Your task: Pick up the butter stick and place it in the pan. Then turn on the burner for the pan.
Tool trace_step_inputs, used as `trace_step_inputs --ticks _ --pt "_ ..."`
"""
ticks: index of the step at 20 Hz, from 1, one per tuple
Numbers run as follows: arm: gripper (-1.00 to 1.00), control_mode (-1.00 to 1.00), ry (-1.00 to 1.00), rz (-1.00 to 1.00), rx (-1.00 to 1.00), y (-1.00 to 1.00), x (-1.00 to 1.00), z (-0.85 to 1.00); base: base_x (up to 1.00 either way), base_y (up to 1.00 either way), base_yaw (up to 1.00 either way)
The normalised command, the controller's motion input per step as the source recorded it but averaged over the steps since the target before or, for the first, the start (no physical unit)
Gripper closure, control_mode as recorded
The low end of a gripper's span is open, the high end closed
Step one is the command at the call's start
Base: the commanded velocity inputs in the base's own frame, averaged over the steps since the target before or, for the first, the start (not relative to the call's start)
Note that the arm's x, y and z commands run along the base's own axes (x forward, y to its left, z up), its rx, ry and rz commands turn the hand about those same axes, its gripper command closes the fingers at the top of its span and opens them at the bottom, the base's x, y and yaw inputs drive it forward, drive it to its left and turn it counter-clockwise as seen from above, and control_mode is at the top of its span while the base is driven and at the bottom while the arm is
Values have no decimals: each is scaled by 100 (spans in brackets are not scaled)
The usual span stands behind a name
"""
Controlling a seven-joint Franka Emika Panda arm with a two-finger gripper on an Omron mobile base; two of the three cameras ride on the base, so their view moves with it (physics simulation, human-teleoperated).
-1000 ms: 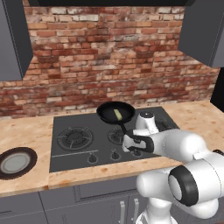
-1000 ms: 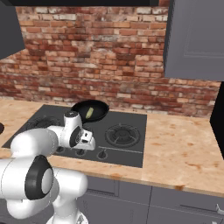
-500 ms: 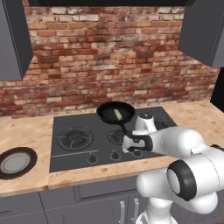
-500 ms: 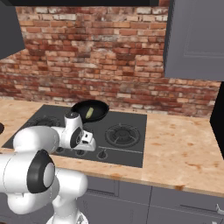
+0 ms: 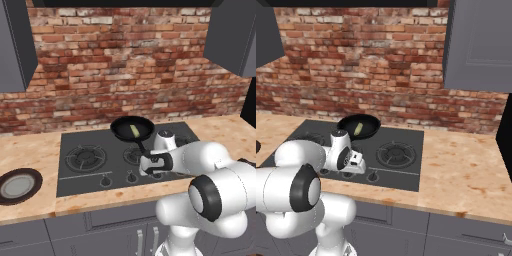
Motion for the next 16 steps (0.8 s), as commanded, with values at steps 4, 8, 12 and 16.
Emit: trace_step_inputs --ticks 4,8,12,16 --pt "-100 -100 0 0 0 0 0 -14 0 0 0" --pt "100 -100 0 0 0 0 0 -10 0 0 0" --pt "100 -100 0 0 0 0 0 -2 0 0 0" --pt "100 -100 0 0 0 0 0 0 0 0 0"
